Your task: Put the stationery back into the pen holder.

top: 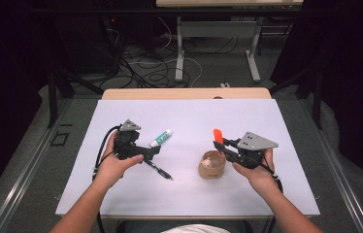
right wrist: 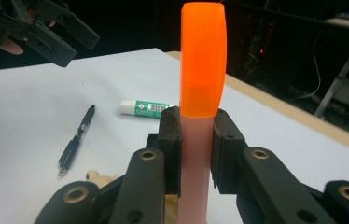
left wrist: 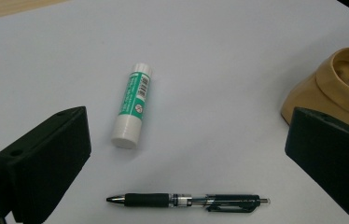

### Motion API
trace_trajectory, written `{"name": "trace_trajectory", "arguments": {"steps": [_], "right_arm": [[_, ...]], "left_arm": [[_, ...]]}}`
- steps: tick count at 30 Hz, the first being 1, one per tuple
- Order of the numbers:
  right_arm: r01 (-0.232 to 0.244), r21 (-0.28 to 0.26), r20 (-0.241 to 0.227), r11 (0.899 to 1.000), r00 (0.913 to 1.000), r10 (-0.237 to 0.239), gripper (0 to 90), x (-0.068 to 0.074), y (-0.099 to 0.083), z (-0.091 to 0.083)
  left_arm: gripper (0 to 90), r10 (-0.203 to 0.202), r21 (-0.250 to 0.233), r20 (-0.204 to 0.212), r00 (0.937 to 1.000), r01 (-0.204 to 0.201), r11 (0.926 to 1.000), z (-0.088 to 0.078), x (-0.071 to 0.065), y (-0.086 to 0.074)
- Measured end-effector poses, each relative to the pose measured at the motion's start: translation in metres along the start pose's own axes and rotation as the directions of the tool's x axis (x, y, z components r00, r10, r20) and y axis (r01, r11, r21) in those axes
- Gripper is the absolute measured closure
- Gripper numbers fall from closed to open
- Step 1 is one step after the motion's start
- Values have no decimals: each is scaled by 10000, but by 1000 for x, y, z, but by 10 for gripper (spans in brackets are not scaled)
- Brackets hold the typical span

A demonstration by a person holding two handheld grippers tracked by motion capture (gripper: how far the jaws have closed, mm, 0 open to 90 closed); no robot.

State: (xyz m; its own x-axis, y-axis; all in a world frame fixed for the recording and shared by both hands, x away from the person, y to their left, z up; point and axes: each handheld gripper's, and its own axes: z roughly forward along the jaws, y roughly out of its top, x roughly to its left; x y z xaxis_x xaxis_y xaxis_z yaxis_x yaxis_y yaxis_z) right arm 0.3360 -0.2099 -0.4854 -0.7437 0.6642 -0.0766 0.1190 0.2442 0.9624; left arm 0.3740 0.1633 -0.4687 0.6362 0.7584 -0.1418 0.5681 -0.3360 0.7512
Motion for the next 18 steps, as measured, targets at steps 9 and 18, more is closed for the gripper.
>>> {"name": "trace_trajectory", "arguments": {"steps": [9,18], "right_arm": [[-1255,-202,1,9919,9921,1256,774,-2,-22,3],[-1394,-310,-156,9898,9902,1390,773,-3,-32,12]], "left_arm": [[4,-122,-139,-70,9999,121,9998,3,2,-9],[4,-189,-92,-105,9998,189,9998,6,5,-17]]}}
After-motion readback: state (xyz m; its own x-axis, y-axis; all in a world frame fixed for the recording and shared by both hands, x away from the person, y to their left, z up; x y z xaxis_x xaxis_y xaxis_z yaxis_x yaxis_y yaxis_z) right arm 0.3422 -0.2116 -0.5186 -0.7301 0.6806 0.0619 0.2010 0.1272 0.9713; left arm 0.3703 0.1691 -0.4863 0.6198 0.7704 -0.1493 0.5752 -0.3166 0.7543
